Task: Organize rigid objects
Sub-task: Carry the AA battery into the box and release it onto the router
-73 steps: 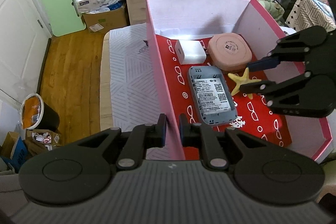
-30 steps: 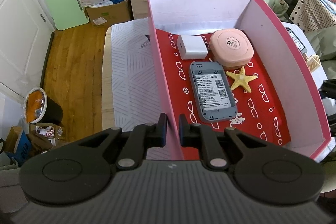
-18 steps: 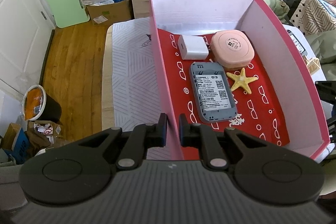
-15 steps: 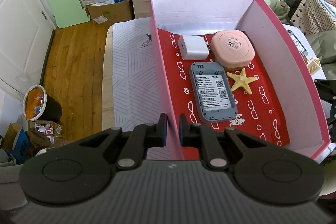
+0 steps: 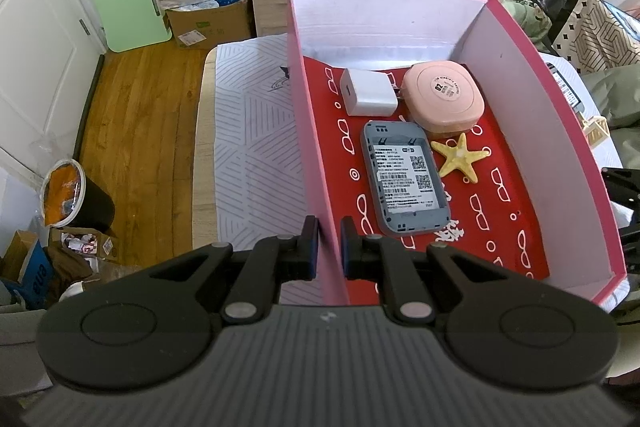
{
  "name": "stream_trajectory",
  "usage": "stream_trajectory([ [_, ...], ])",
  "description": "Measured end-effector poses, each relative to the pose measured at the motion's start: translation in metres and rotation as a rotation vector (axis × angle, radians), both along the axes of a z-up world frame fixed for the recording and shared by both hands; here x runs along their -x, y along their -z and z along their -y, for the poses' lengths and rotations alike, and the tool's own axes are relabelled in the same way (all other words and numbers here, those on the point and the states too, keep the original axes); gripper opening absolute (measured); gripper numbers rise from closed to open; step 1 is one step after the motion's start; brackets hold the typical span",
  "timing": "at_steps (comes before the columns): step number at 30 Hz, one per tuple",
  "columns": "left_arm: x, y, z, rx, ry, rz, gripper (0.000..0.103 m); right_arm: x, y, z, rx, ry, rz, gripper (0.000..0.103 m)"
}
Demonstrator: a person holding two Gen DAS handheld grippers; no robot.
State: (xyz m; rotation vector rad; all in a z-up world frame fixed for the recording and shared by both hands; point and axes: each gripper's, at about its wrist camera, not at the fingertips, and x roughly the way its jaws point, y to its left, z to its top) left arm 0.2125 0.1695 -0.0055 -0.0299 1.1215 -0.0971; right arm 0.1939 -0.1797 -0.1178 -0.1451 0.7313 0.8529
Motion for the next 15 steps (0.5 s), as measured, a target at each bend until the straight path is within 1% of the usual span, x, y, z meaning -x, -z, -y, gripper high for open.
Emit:
stream_trajectory([
  [2, 0.000, 0.000, 0.000, 0.002, -0.003, -0.001, 0.011, 0.002, -0.009, 0.003, -0.020, 0.022, 0.012, 0.048],
  [5, -0.002, 0.000, -0.002, 0.015, -0.009, -0.007, 0.011, 0.004, -0.032, 0.005, -0.045, 0.058, 0.061, 0.048],
  [9, 0.001, 0.000, -0.002, 0.021, -0.014, 0.003, 0.011, 0.004, -0.079, 0.000, -0.075, 0.093, 0.148, 0.048],
  [11, 0.002, 0.000, -0.003, 0.027, -0.023, 0.014, 0.011, -0.001, -0.101, -0.008, -0.069, 0.108, 0.138, 0.048],
  [13, 0.004, 0.001, -0.002, 0.023, -0.017, 0.028, 0.011, -0.006, -0.115, -0.023, -0.092, 0.070, 0.139, 0.048],
  [15, 0.005, 0.001, -0.004, 0.031, -0.013, 0.035, 0.012, -0.014, -0.122, -0.047, -0.084, 0.048, 0.086, 0.048],
])
